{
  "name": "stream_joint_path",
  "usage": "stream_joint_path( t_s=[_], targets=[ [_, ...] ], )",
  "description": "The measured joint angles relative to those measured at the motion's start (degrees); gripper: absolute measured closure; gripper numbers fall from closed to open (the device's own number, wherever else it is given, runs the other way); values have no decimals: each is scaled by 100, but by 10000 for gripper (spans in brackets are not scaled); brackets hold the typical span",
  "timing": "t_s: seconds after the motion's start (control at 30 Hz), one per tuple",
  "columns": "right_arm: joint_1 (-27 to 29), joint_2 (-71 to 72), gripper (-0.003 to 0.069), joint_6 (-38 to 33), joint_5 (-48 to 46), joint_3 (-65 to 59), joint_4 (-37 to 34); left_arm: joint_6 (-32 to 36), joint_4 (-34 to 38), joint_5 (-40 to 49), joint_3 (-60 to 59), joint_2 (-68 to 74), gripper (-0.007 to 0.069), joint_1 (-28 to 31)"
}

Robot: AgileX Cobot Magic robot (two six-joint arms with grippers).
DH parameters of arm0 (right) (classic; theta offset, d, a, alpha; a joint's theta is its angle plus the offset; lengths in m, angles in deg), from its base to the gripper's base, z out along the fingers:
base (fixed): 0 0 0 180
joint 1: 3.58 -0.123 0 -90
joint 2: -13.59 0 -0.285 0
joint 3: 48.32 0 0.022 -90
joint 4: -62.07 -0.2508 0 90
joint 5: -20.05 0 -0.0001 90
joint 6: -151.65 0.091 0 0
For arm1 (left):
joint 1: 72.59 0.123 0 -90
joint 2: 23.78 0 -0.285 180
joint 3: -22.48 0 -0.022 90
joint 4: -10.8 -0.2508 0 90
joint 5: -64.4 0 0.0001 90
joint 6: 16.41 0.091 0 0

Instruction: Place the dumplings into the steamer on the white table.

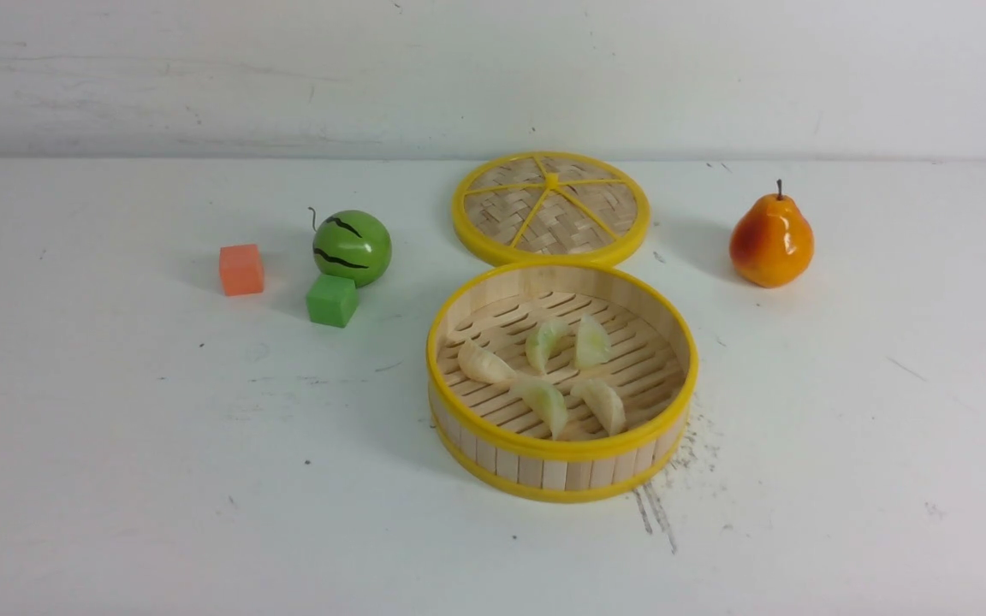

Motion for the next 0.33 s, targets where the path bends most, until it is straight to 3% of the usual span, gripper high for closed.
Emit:
stream_joint_path(
  t_s=[0.33],
  targets=[
    [0, 0, 543, 0, 0, 0, 0, 0, 0, 0, 0, 0, 624, 0]
  ],
)
